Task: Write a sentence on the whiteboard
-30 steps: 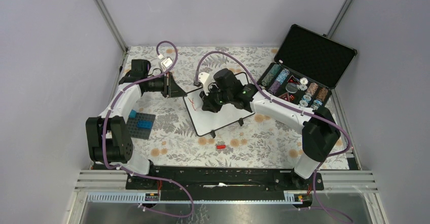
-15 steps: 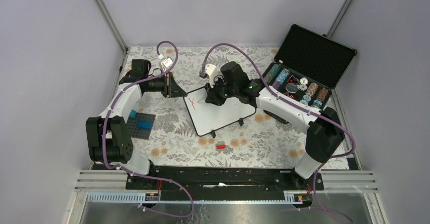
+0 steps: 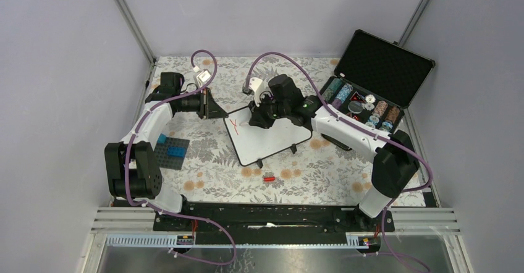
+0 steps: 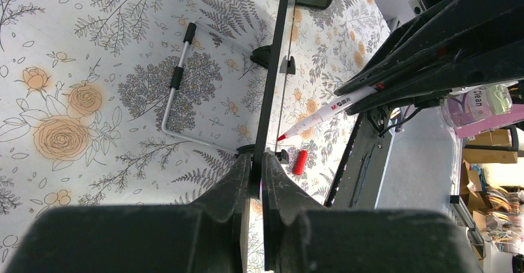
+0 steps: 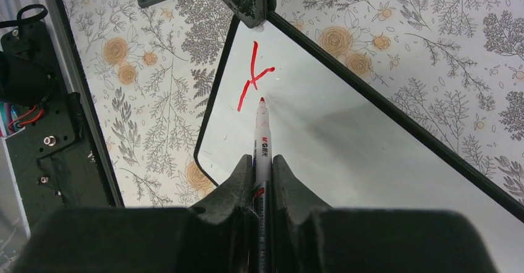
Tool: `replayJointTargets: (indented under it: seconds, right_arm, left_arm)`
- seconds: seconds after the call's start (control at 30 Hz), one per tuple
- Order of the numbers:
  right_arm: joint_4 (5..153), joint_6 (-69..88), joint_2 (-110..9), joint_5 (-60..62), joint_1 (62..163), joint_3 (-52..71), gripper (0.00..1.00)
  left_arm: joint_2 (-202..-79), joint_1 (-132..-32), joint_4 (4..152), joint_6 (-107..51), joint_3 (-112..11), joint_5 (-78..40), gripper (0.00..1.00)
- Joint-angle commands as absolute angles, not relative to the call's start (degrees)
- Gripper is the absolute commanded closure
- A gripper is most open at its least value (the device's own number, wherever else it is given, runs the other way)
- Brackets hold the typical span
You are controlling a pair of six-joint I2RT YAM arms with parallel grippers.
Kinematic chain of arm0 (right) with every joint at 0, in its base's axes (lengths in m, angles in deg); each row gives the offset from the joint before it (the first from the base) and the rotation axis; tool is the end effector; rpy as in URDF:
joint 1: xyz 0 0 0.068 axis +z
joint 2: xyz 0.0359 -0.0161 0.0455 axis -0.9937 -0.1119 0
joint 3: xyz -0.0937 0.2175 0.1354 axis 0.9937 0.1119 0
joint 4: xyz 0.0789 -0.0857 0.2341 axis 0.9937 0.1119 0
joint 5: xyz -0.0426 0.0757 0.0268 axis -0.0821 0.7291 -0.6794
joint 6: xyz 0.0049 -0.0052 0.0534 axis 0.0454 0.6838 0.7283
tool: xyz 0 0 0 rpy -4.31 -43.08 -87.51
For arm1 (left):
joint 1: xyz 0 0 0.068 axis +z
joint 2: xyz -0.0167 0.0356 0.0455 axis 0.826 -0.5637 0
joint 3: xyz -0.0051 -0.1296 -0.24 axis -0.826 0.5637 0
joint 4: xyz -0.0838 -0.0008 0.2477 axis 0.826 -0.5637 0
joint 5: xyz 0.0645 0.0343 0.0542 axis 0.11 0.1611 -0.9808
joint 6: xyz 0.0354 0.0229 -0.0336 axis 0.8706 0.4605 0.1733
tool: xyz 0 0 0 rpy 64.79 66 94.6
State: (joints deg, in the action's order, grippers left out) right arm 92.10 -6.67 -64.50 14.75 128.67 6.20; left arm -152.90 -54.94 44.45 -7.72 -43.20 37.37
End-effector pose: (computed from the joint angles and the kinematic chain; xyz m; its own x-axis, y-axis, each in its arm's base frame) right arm 0.2655 0.2851 0.3115 -0.2012 -0.4205 -0.8847 -0.9307 0.3637 0.0387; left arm 0.3107 -0.0282 0.2667 -0.7167 0.0574 -0.6950 0.6460 0.4301 -0.6307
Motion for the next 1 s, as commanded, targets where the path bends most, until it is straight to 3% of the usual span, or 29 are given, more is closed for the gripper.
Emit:
replayJointTargets:
  seconds: [0.0,0.97]
  right_arm:
    - [90.3,-6.2,-65.1,15.8,129.1,2.9,1.0]
    - [91.2,-8.6,-63.9,12.6,130.8,6.9,1.0]
  left_arm:
    - [-151.8,-55.8,45.4,-6.9,-43.2,37.6,1.0]
    - [-151.6,-55.8,45.4,-6.9,-43.2,37.3,1.0]
